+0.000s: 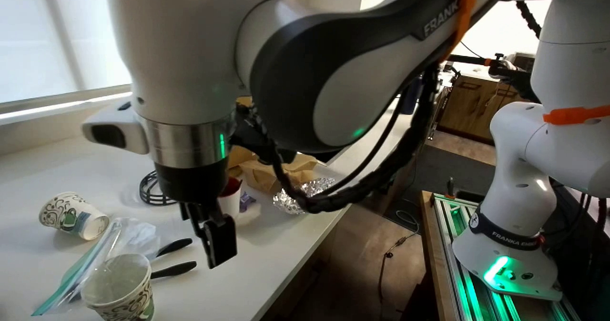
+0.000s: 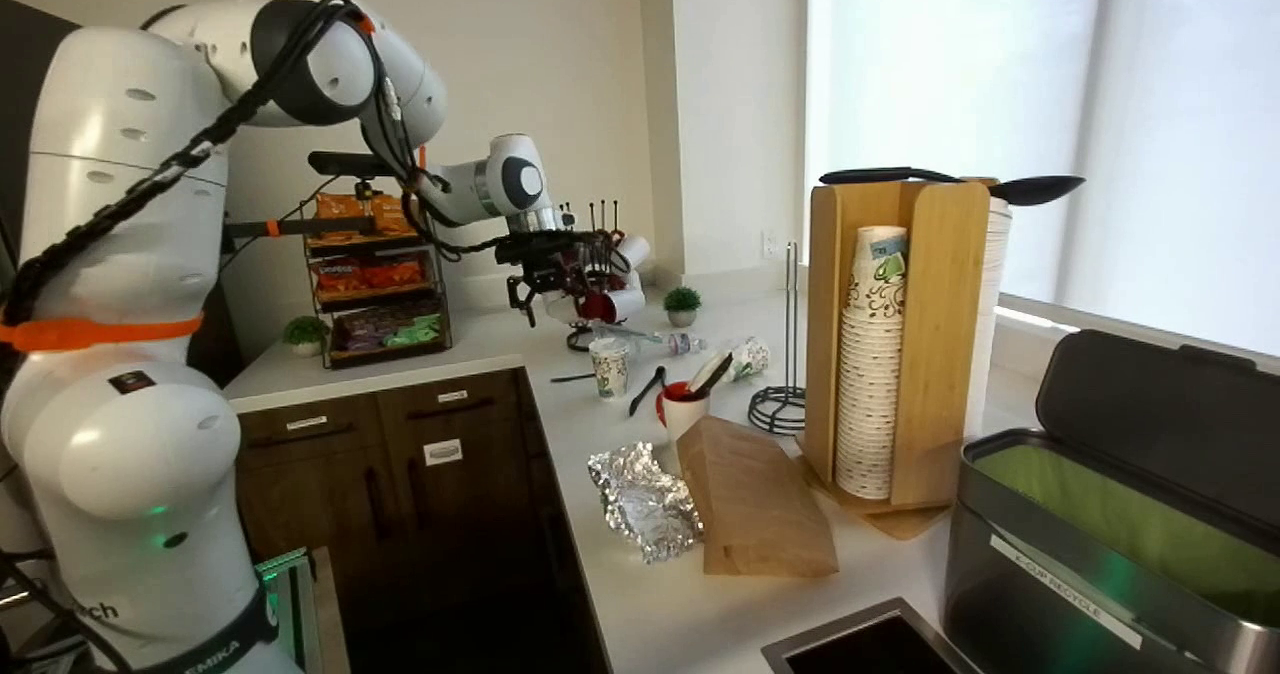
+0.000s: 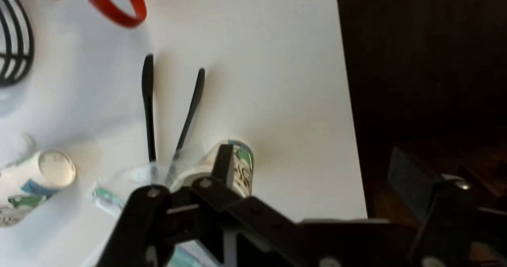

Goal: Move the coffee cup to the left

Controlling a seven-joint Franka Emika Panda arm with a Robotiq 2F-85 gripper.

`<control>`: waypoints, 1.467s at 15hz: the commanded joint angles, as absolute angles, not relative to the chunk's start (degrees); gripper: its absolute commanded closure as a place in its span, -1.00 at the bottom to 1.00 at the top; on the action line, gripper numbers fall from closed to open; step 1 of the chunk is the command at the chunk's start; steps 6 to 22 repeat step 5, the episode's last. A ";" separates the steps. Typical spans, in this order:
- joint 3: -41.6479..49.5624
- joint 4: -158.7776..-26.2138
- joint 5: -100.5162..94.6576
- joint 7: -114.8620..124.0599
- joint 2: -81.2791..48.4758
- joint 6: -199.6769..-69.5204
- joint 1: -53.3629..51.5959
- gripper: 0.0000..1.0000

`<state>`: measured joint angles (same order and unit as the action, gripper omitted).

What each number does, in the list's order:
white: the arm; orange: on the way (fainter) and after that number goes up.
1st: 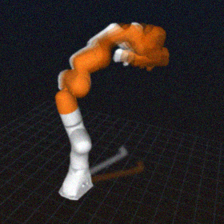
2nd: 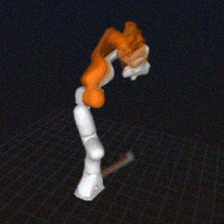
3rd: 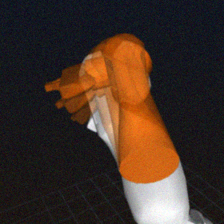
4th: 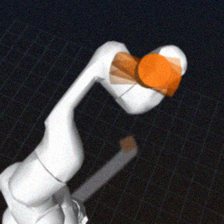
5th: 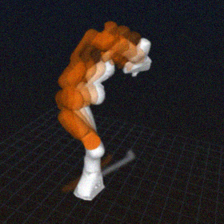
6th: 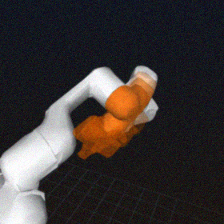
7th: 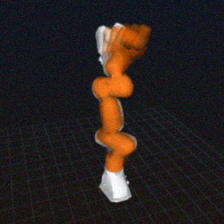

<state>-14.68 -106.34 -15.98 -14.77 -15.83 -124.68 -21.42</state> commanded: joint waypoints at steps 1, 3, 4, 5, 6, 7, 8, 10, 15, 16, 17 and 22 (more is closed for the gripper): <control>-14.65 -120.52 -13.65 -4.81 -6.99 -128.27 -19.48 -1.00; -15.15 -114.97 -15.23 -7.36 -10.91 -125.73 -19.52 -1.00; -15.14 -116.72 -15.01 -6.49 -9.82 -126.30 -19.22 -1.00; -15.14 -117.79 -14.87 -5.98 -9.08 -126.58 -19.07 -1.00; -15.14 -117.79 -14.87 -5.98 -9.08 -126.58 -19.07 -1.00; -15.14 -117.79 -14.87 -5.98 -9.08 -126.58 -19.07 -1.00; -15.14 -117.79 -14.87 -5.98 -9.08 -126.58 -19.07 -1.00; -15.14 -117.79 -14.87 -5.98 -9.08 -126.58 -19.07 -1.00; -15.14 -117.79 -14.87 -5.98 -9.08 -126.58 -19.07 -1.00; -15.14 -117.79 -14.87 -5.98 -9.08 -126.58 -19.07 -1.00; -15.14 -117.79 -14.87 -5.98 -9.08 -126.58 -19.07 -1.00; -15.14 -117.79 -14.87 -5.98 -9.08 -126.58 -19.07 -1.00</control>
